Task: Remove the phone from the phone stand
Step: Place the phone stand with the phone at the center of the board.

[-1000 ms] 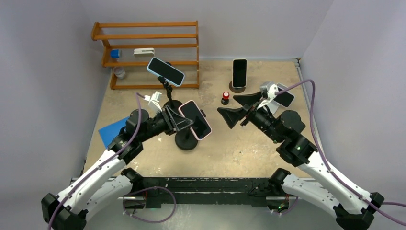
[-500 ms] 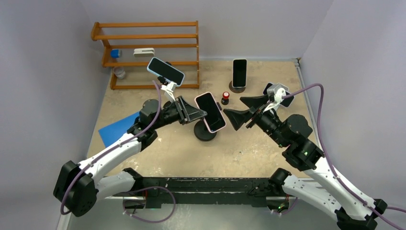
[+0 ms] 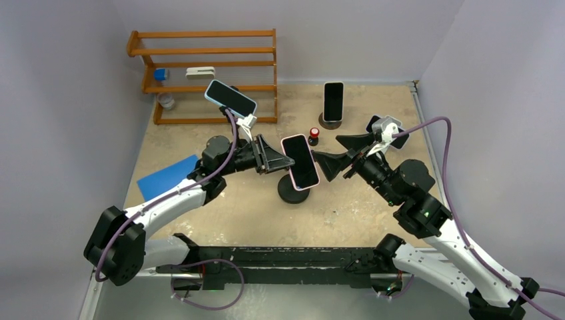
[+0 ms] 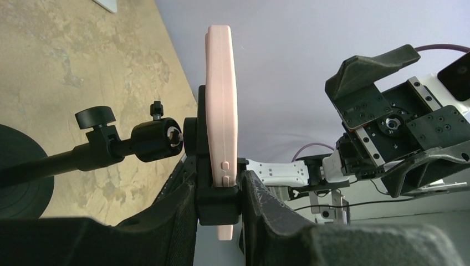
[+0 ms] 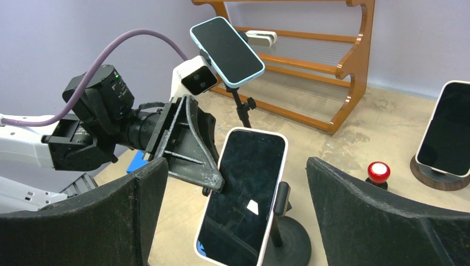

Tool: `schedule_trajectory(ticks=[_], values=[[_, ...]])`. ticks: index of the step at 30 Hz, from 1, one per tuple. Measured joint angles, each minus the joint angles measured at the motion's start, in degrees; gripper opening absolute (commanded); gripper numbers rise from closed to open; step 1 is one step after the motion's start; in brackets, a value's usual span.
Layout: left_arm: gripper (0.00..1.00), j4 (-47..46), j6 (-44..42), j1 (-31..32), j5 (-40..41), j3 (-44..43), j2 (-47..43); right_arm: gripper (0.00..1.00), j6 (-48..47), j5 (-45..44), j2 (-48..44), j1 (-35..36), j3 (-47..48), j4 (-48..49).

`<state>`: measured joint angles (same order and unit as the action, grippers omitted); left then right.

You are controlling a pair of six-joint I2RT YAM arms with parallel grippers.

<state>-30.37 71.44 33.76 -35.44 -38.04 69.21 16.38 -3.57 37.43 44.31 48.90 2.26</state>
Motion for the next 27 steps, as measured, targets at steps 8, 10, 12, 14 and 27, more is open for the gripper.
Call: schedule_trajectory(ticks=[8, 10, 12, 14, 27], values=[[0.0, -0.5, -0.6, 0.0, -1.6, 1.2, 0.9, 0.96, 0.0, 0.0, 0.0, 0.0, 0.0, 0.1], [0.0, -0.5, -0.8, 0.0, -1.9, 1.4, 1.2, 0.96, 0.0, 0.0, 0.0, 0.0, -0.1, 0.1], [0.0, -0.9, -1.4, 0.0, -2.2, 1.4, 1.2, 0.96, 0.0, 0.0, 0.0, 0.0, -0.1, 0.1], [0.0, -1.0, -1.9, 0.0, -2.4, 1.5, 1.3, 0.96, 0.0, 0.0, 0.1, 0.0, -0.1, 0.1], [0.32, 3.0, -7.3, 0.0, -3.2, 1.8, -1.0, 0.96, 0.0, 0.0, 1.0, 0.0, -0.4, 0.2]])
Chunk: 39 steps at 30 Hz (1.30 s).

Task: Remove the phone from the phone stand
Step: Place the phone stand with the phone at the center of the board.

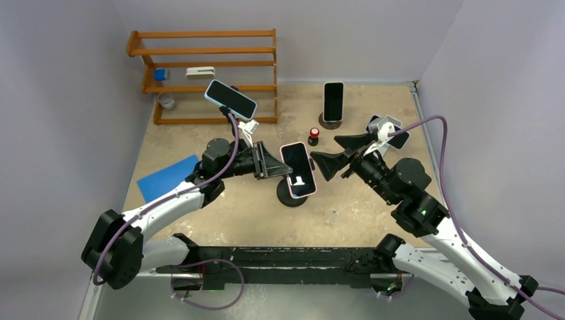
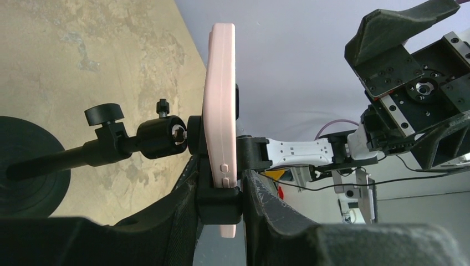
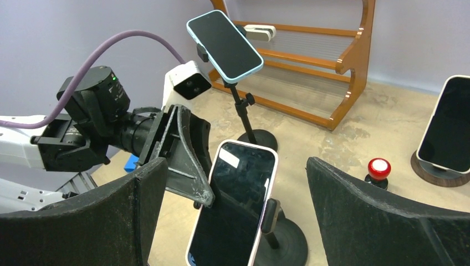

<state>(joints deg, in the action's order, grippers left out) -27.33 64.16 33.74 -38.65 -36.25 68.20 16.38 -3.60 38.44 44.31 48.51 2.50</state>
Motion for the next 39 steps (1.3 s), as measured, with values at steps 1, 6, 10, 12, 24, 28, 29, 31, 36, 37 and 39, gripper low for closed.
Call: schedule_trajectory(ticks=[1, 6, 10, 12, 24, 28, 29, 31, 36, 37, 39], values=[[0.34, 0.6, -0.4, 0.0, 0.0, -0.1, -0.2, 0.96, 0.0, 0.0, 0.2, 0.0, 0.0, 0.0], [0.43, 2.1, -1.8, -0.3, 0.5, -0.3, -0.8, 0.96, 0.0, -0.1, 1.2, 0.0, 0.0, 0.4], [0.53, 3.0, -2.4, -0.3, 0.7, -0.3, -1.2, 0.96, 0.0, -0.4, 1.7, 0.0, 0.0, 0.5], [0.57, 3.1, -2.4, -0.3, 0.8, -0.3, -1.7, 0.96, 0.0, -0.4, 1.7, 0.0, 0.0, 0.7], [0.81, 11.4, -5.4, -0.8, 4.2, -1.9, -8.6, 0.97, -0.1, -0.7, 2.9, 0.0, 0.0, 1.0], [0.85, 14.9, -6.5, -1.1, 5.8, -2.3, -11.1, 0.98, -0.2, -1.4, 3.0, 0.0, 0.0, 1.0], [0.85, 15.6, -6.8, -1.1, 6.0, -2.5, -11.5, 0.98, -0.2, -1.4, 3.0, 0.0, 0.1, 0.9], [0.86, 17.3, -7.3, -1.2, 6.5, -3.2, -12.4, 0.99, -0.2, -1.4, 3.2, 0.0, 0.3, 0.8], [0.88, 22.0, -9.3, -1.2, 8.1, -4.1, -16.0, 0.99, -0.2, -1.6, 4.0, 0.0, 2.3, -0.5], [0.89, 23.4, -9.9, -1.2, 8.8, -4.3, -17.1, 0.99, -0.2, -1.6, 4.3, 0.0, 3.1, -0.8], [0.89, 26.7, -11.5, -1.2, 10.5, -5.0, -19.9, 0.99, -0.1, -1.8, 5.0, 0.0, 4.5, -1.1]])
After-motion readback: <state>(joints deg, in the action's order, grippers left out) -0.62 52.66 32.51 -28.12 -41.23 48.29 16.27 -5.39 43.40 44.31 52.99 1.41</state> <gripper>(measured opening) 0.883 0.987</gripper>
